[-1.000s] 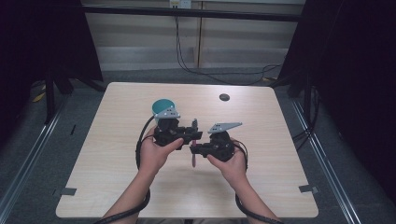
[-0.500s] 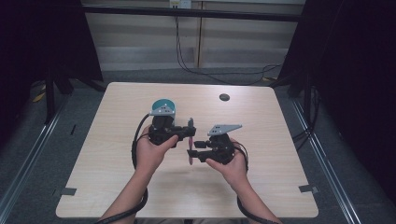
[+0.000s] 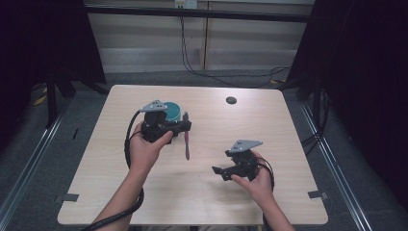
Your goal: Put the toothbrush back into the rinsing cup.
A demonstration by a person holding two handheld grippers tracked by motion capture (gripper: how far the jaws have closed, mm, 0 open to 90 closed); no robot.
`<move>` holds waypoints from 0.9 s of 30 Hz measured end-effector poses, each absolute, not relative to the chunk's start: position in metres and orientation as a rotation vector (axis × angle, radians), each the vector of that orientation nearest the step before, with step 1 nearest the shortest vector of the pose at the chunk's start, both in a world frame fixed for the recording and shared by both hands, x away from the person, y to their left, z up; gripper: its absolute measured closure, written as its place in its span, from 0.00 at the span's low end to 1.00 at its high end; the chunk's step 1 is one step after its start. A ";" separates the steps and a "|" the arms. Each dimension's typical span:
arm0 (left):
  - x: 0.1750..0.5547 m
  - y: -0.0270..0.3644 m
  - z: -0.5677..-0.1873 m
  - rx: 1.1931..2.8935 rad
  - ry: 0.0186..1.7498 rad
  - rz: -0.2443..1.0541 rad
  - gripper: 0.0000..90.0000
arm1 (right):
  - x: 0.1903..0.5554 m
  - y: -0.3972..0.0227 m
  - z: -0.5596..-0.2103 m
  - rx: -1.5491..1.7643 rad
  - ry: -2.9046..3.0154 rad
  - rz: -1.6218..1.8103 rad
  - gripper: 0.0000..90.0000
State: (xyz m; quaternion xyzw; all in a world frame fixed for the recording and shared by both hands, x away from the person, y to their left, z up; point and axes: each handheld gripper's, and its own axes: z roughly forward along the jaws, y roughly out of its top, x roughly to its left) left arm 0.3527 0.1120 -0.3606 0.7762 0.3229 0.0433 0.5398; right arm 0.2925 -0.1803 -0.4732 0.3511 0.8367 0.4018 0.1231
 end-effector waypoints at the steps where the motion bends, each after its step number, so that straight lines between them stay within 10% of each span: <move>1: 0.353 0.113 -0.360 1.841 0.770 0.111 0.94 | 0.291 -0.184 -0.477 1.026 2.449 1.156 0.18; 27: 0.384 0.121 -0.336 1.825 0.797 0.166 0.94 | 0.272 -0.213 -0.511 1.062 2.422 1.047 0.14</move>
